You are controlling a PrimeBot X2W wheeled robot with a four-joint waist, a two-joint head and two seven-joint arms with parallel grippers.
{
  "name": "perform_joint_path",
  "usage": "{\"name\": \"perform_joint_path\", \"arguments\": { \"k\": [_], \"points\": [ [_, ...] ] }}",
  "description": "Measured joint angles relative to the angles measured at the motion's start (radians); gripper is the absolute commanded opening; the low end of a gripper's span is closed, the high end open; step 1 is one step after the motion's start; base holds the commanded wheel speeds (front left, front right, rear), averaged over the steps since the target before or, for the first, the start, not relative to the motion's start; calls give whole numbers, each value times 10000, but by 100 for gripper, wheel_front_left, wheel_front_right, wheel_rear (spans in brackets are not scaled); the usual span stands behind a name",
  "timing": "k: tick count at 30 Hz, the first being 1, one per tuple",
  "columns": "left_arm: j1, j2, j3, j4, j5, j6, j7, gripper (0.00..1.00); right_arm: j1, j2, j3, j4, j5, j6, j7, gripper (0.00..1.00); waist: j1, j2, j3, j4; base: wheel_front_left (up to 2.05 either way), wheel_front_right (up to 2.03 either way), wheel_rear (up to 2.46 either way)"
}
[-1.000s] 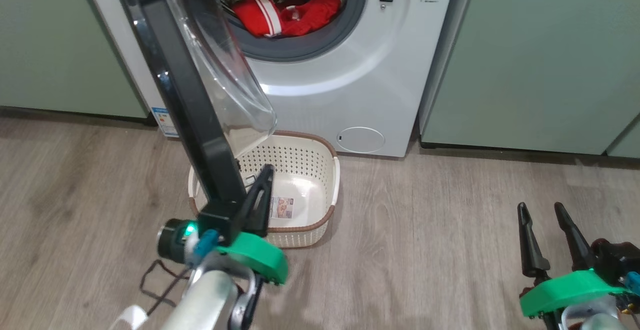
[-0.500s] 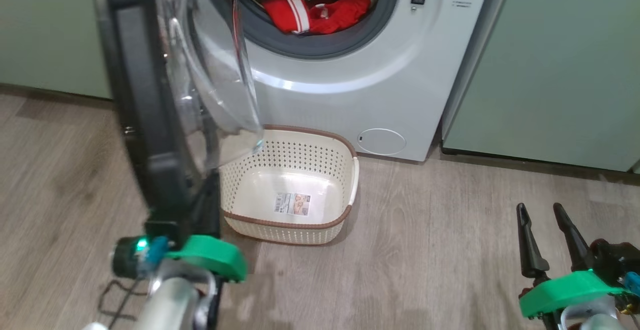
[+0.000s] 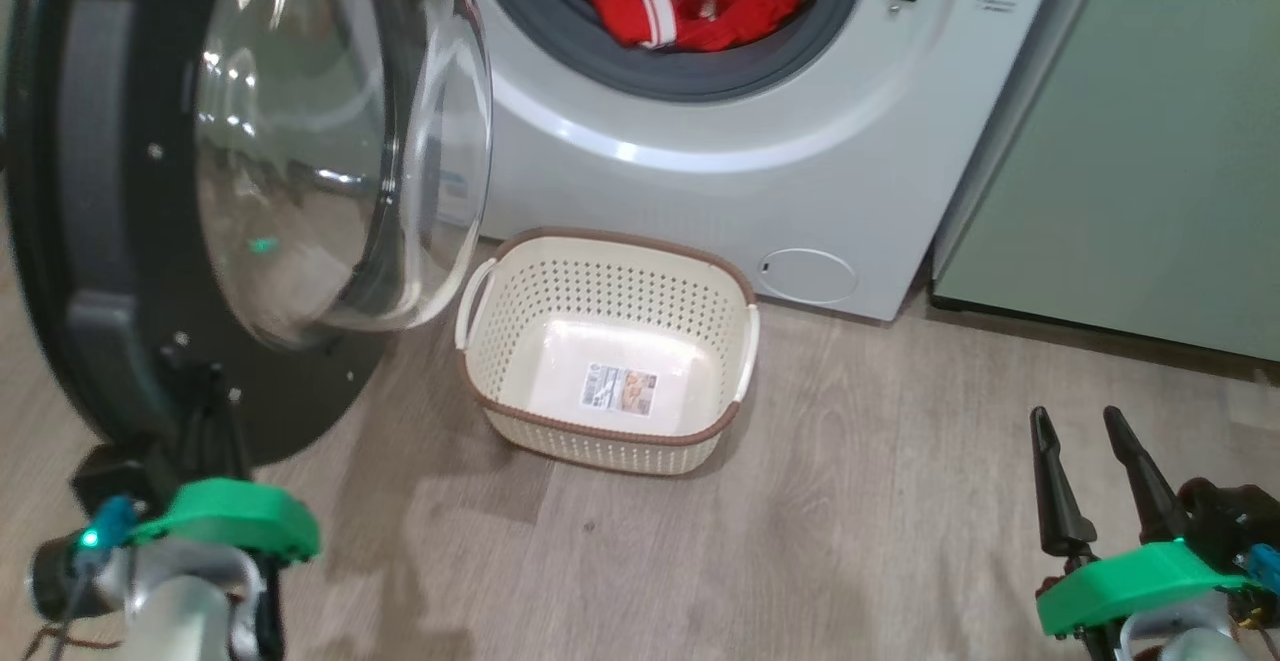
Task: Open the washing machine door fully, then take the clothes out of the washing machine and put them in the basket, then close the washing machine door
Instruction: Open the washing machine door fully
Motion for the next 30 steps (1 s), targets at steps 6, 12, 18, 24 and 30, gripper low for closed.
{"name": "perform_joint_path", "arguments": {
  "k": [6,12,18,24,30],
  "points": [
    [-752,44,763,545,21,-111,0,0,-18,-19,-4,-50,0,0,0,100,0,0,263,372,0,0,0],
    [-1573,-161,1271,988,307,-337,0,0,-36,-159,-2,-77,0,0,0,100,0,0,541,754,0,0,0],
    [-2030,-430,1498,1354,548,-543,0,0,-42,-267,-25,-115,0,0,0,100,0,0,768,1079,0,0,0],
    [-2595,-736,1720,1758,734,-719,0,0,-101,-520,-2,-140,0,0,0,100,0,0,1073,1479,0,0,0],
    [-3094,-880,2082,2278,911,-809,0,0,-302,-614,50,-155,2,0,0,100,0,0,1283,1824,0,0,0]
  ]
}}
